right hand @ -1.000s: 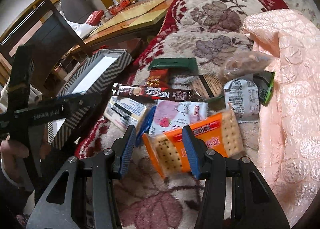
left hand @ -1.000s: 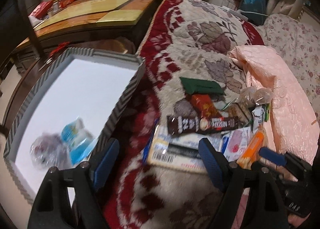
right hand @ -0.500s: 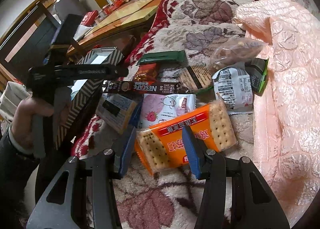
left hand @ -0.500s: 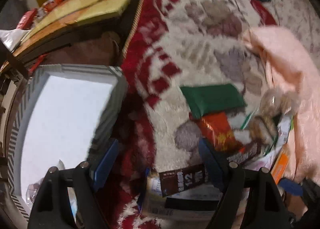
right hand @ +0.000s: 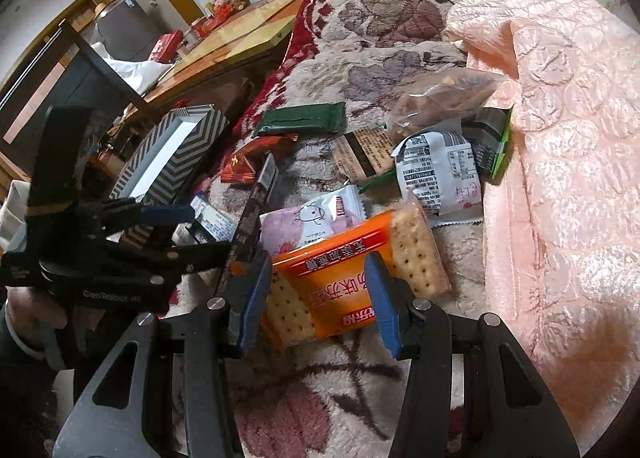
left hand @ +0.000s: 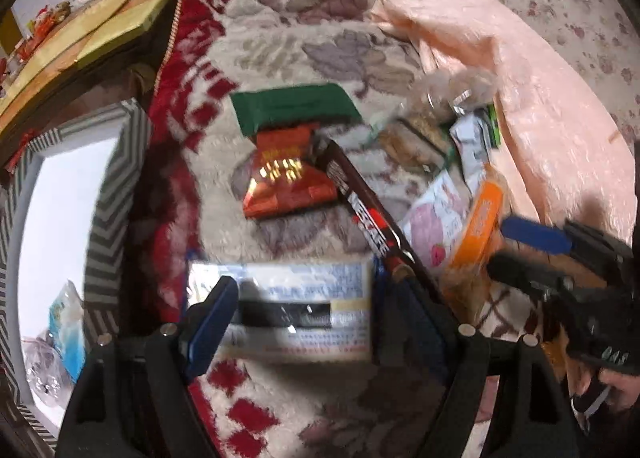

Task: Organize snacks
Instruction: 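Return both tools to the pile and grasp the Nescafe stick with left tool, then grasp the orange cracker pack with right tool while left tool holds Nescafe stick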

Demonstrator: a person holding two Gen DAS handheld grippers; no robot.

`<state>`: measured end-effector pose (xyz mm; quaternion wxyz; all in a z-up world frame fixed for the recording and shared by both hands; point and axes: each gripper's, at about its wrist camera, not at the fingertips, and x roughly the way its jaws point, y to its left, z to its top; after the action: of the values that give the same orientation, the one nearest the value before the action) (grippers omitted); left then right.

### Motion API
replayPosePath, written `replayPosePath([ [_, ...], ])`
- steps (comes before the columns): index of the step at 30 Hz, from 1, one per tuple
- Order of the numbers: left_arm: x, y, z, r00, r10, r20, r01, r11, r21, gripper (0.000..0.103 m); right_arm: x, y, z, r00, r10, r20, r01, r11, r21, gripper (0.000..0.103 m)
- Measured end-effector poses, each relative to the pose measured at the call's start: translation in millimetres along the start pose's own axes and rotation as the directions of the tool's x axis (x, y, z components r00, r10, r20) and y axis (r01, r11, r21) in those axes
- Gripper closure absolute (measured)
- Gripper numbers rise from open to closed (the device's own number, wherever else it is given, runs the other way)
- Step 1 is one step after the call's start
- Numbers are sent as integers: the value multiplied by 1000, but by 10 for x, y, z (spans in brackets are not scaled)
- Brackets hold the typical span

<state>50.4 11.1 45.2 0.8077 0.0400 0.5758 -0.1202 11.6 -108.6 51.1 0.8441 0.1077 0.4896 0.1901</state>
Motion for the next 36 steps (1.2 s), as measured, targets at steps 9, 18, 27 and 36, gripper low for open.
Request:
replayPosePath([
  [9, 119, 63, 222, 998, -62, -15, 60, 991, -122, 19, -53, -31, -1, 1000, -3, 10, 3, 1000, 6, 55],
  [18, 280, -16, 344, 998, -66, -24, 62, 988, -140, 20, -68, -75, -11, 1000, 10, 1, -10, 1000, 20, 55],
  [27, 201, -38, 235, 999, -34, 16, 35, 999, -29, 81, -172, -50, -39, 1000, 22, 8, -23, 999, 32, 55],
  [36, -131, 101, -28, 994, -27, 105, 35, 996, -82, 82, -47, -198, -309, 993, 101, -68, -81, 966, 245, 42],
])
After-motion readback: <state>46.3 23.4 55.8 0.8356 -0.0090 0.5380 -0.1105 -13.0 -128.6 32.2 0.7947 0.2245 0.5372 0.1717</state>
